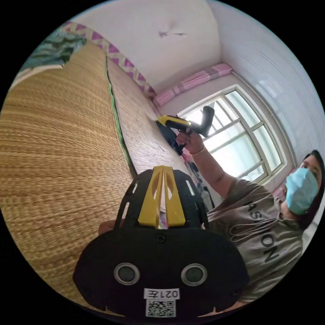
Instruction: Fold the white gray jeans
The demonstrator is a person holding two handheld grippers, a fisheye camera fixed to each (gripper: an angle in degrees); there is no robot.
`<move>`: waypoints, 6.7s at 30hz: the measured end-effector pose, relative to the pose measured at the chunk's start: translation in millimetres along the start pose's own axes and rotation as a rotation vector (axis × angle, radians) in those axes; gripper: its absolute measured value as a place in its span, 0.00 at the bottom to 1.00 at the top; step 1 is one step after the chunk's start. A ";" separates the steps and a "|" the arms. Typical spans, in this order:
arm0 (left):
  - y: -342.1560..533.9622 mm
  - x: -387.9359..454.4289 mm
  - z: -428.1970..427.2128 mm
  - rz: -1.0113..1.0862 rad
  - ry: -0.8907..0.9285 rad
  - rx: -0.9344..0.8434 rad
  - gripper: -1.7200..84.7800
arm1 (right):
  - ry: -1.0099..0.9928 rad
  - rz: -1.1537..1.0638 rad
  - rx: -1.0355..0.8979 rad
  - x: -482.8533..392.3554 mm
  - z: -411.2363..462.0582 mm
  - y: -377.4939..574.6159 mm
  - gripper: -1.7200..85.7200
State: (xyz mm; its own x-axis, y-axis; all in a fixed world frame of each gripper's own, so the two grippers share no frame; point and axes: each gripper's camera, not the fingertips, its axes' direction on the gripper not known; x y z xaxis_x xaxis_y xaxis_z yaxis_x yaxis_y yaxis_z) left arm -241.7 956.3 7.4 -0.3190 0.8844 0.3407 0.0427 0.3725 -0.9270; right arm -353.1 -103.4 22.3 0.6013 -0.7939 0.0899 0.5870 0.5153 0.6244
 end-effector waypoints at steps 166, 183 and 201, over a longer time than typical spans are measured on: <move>-433.6 295.7 582.9 0.651 -0.776 -0.529 0.12 | 0.492 0.722 0.396 -268.5 -465.2 816.9 0.14; -383.2 116.5 123.6 0.251 -0.485 0.134 0.01 | 0.445 0.760 0.415 -280.6 -450.2 803.7 0.13; -70.0 -318.1 -351.9 -0.572 -0.289 0.585 0.01 | 0.456 0.459 0.224 -250.4 -349.9 594.4 0.10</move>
State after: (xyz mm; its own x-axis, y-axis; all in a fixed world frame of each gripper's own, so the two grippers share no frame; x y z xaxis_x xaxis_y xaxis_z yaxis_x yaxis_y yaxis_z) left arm 189.9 747.9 19.0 -0.3741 0.4702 0.7993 -0.6661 0.4634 -0.5844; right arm 34.9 514.6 99.5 0.9595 -0.2704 0.0788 0.1212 0.6489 0.7511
